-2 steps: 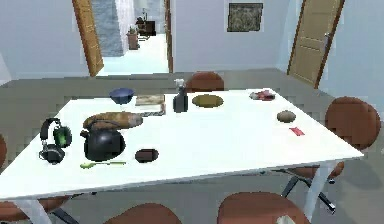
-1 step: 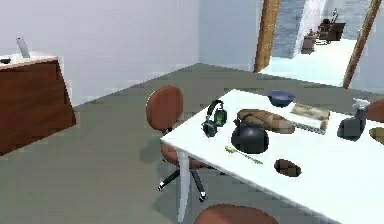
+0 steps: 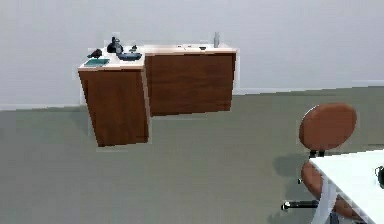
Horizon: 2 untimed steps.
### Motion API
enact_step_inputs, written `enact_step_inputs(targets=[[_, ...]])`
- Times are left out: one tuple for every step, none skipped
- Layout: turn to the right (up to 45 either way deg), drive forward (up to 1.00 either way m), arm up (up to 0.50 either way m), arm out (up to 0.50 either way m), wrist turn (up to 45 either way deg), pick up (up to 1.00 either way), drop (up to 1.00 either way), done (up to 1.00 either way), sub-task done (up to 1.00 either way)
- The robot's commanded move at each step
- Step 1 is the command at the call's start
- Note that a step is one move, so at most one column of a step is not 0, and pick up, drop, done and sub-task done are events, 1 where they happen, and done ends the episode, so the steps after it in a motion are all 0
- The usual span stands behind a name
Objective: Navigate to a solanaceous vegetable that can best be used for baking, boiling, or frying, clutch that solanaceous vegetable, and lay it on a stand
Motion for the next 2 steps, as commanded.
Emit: enact_step_inputs(targets=[[-12.0,0.0,0.0,0.0,0.0,0.0,0.0,0.0,0.0],[0.0,0.0,0.5,0.0,0.0,0.0,0.0,0.0,0.0]])
